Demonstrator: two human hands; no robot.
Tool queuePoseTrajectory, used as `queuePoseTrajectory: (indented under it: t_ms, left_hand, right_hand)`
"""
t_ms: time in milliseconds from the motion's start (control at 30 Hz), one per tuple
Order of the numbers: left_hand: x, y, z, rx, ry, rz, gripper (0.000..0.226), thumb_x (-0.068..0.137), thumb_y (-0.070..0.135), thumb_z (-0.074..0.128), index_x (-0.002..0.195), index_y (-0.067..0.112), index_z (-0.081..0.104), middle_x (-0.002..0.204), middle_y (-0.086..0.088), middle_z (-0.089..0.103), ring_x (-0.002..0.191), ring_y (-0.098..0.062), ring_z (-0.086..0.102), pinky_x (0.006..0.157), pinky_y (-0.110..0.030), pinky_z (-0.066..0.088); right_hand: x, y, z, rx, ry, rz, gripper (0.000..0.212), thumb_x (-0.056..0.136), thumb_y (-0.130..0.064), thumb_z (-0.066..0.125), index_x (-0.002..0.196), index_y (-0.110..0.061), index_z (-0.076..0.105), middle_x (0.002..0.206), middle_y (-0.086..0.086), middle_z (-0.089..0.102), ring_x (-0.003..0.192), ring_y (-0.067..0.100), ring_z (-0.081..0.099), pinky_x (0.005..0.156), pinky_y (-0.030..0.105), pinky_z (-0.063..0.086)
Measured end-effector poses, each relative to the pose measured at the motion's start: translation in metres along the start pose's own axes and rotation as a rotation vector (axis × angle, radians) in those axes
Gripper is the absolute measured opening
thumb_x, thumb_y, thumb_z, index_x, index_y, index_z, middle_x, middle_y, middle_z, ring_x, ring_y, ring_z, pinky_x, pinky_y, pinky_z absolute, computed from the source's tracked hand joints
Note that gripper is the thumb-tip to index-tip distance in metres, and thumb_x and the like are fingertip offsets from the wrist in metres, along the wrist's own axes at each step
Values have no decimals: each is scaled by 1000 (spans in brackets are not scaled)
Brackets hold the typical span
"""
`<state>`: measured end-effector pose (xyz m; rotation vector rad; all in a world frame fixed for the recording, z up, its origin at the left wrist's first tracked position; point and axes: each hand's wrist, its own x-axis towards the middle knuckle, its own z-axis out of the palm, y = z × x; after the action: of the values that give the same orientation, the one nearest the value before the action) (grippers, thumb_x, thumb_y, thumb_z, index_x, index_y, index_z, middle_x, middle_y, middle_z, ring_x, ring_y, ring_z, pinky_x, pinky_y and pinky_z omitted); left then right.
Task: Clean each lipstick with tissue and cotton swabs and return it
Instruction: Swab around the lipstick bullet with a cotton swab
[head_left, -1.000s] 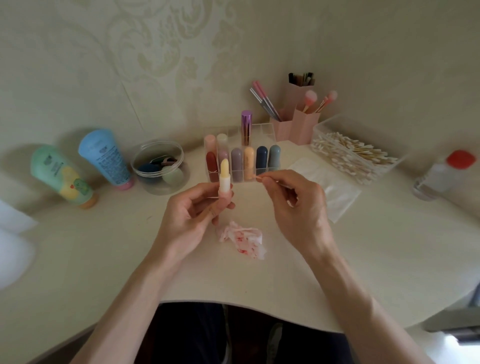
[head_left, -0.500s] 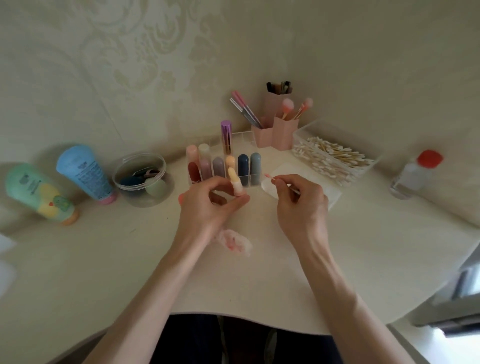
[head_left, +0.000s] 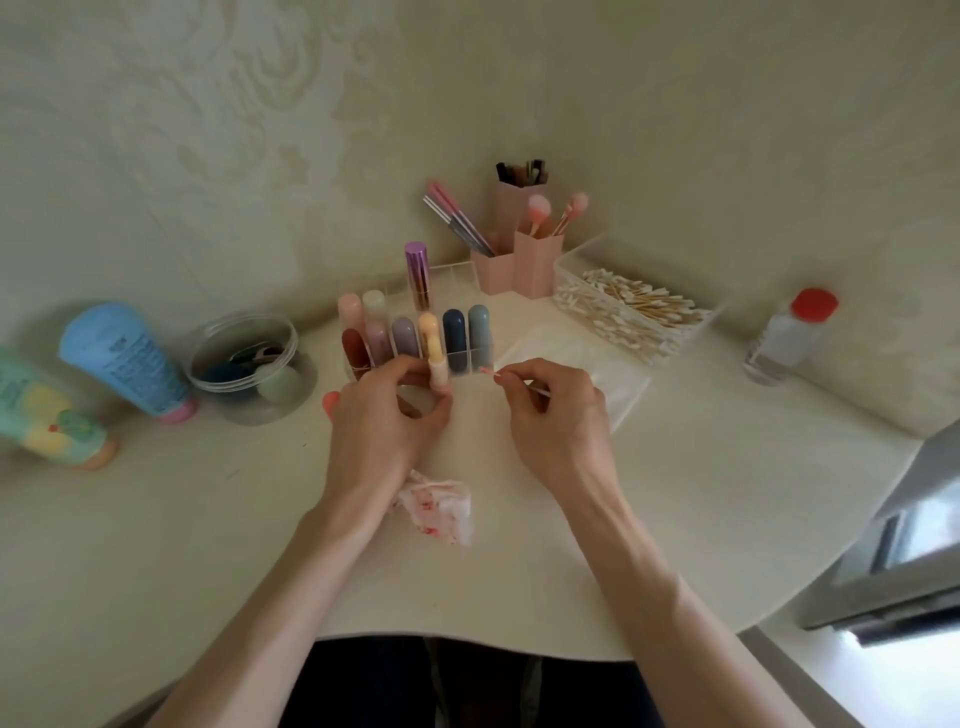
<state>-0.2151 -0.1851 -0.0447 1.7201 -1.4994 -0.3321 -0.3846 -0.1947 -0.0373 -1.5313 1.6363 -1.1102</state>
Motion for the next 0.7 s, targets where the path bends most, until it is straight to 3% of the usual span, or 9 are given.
queuePoseTrajectory:
  t_ms: [433, 533, 700]
  left_hand:
    - [-5, 7, -11, 42, -37, -11, 23, 89, 37, 76, 111, 32, 76, 101, 17, 76, 70, 1, 66, 82, -35, 54]
    - [-11, 7, -19, 51, -19, -3, 27, 90, 29, 77, 116, 29, 75, 108, 16, 76, 69, 4, 65, 77, -29, 54]
    - [-27, 6, -57, 190, 133, 187, 23, 91, 15, 75, 114, 16, 74, 97, 12, 72, 62, -1, 62, 62, -13, 44]
  right_hand:
    - [0, 1, 0, 17, -4, -1, 15, 102, -28, 66, 104, -26, 81, 97, -8, 78, 95, 10, 71, 82, 31, 55]
    - [-1, 0, 0, 14, -9, -10, 15, 102, -27, 66, 105, -26, 81, 96, -8, 78, 94, 10, 71, 80, 30, 53]
    - [-1, -1, 0, -3, -49, 4, 13, 97, -29, 68, 95, -26, 80, 87, -9, 76, 85, 11, 69, 72, 29, 53]
